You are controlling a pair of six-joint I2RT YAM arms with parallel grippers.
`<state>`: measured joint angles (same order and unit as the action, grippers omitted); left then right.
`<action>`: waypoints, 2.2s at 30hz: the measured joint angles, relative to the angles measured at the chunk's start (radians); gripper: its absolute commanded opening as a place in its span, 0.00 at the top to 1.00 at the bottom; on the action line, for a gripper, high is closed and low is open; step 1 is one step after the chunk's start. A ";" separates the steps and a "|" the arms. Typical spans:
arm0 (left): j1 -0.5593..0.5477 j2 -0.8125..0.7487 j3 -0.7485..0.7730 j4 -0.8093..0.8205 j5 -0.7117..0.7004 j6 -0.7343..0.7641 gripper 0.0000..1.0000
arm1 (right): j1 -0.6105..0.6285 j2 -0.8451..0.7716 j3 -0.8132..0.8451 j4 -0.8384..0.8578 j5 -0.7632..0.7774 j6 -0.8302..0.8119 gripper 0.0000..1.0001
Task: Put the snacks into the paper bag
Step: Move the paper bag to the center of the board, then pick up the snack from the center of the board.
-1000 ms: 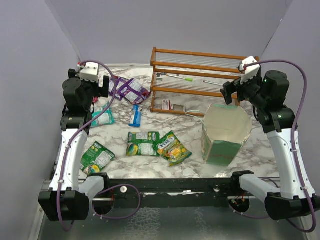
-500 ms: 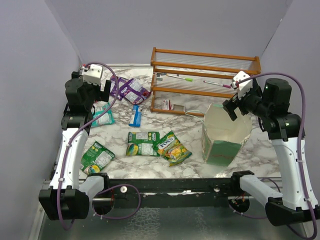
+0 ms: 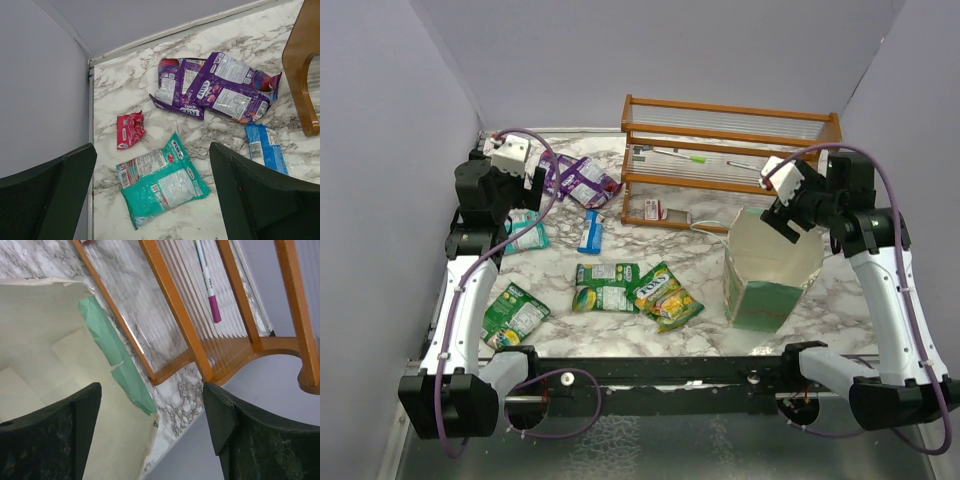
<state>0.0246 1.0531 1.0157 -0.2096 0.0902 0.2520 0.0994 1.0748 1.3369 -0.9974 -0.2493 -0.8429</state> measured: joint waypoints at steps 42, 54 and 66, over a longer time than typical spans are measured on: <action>0.002 0.216 -0.012 0.047 -0.015 -0.072 0.01 | 0.046 0.263 -0.021 0.197 -0.131 -0.231 0.34; 0.089 0.559 0.272 0.007 0.071 -0.105 0.02 | 0.052 0.145 -0.021 0.211 -0.147 -0.095 0.05; 0.127 1.120 0.894 -0.200 0.278 -0.069 0.10 | 0.052 0.127 0.058 0.177 -0.243 0.055 0.05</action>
<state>0.1516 2.1731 1.9095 -0.4099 0.3687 0.1829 0.1516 1.2022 1.3952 -0.8207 -0.4927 -0.7879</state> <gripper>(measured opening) 0.923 0.951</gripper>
